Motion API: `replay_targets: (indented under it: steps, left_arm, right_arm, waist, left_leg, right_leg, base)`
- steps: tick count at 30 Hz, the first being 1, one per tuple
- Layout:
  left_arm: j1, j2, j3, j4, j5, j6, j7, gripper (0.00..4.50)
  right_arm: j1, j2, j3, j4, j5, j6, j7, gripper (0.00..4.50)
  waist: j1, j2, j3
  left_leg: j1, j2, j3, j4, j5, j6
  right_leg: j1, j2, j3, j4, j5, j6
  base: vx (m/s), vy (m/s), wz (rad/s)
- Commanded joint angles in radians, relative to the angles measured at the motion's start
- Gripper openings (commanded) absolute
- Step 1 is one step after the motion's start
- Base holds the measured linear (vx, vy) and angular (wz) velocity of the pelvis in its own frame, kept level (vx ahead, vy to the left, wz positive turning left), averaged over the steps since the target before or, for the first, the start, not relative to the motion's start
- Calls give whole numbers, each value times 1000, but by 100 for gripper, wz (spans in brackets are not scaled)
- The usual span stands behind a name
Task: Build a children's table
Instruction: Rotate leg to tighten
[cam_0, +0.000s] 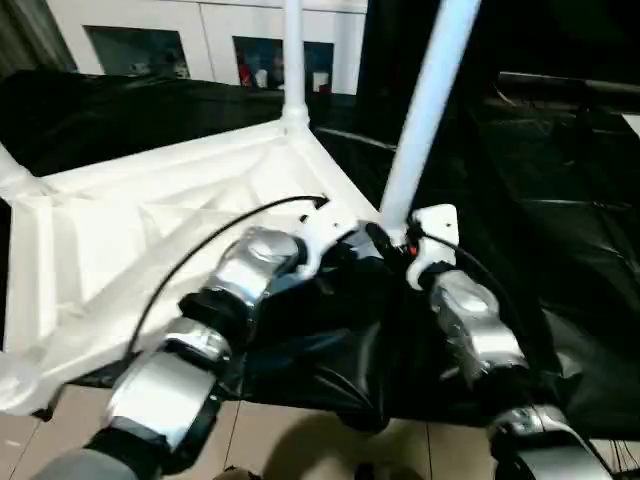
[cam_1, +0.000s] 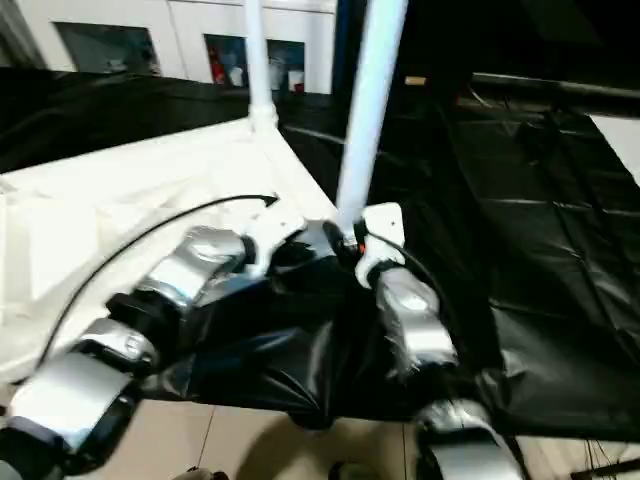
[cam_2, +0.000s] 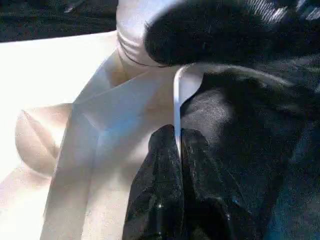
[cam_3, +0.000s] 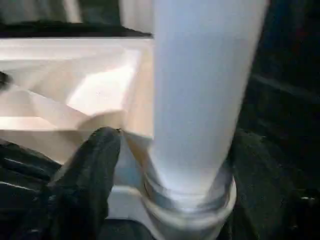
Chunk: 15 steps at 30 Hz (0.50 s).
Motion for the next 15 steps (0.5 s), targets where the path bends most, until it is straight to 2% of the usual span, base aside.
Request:
replay_targets:
  steps: [1,2,6,9,10,12,15]
  left_arm:
    - [53,18,-15,-8,-23,-27,-91,0]
    - [57,22,-18,-15,-25,-33,-106,0]
    - [117,87,-62,-122,-54,-106,-321,0]
    - [153,135,-87,-197,-79,-99,-439,0]
    - [160,147,-94,-212,-81,-102,-459,0]
    - [169,166,-101,-233,-87,-107,-490,0]
    - [182,196,-100,-262,-94,-110,-531,0]
  right_arm:
    - [-7,-63,47,-37,30,17,157,380]
    - [-7,-71,50,-39,31,21,174,391]
    - [12,-167,95,-86,47,56,398,391]
    - [38,-215,120,-137,70,90,536,391]
    - [45,-226,128,-148,75,99,564,391]
    - [53,-241,141,-160,73,98,598,391]
    - [69,-277,174,-184,89,110,677,391]
  waist:
    - [4,-10,-66]
    - [6,-11,-65]
    - [9,-11,-66]
    - [18,-8,-68]
    - [21,-6,-67]
    - [27,-5,-68]
    - [32,-6,-64]
  left_leg:
    - [-3,15,-8,-52,-112,118]
    - [-2,17,-8,-52,-112,121]
    - [-4,20,-8,-51,-114,140]
    - [6,25,-4,-51,-111,136]
    - [4,29,-3,-52,-106,137]
    - [5,30,-2,-52,-111,126]
    - [8,30,-1,-54,-144,110]
  right_leg:
    - [62,-65,39,-67,-136,-237]
    - [62,-66,39,-67,-130,-242]
    - [63,-67,40,-62,-93,-261]
    - [58,-67,44,-57,-75,-273]
    - [58,-64,42,-53,-55,-278]
    - [56,-65,39,-52,-63,-277]
    - [52,-66,39,-58,-113,-265]
  base:
    - [0,0,0]
    - [0,0,0]
    - [0,0,0]
    - [0,0,0]
    - [0,0,0]
    - [0,0,0]
    - [0,0,0]
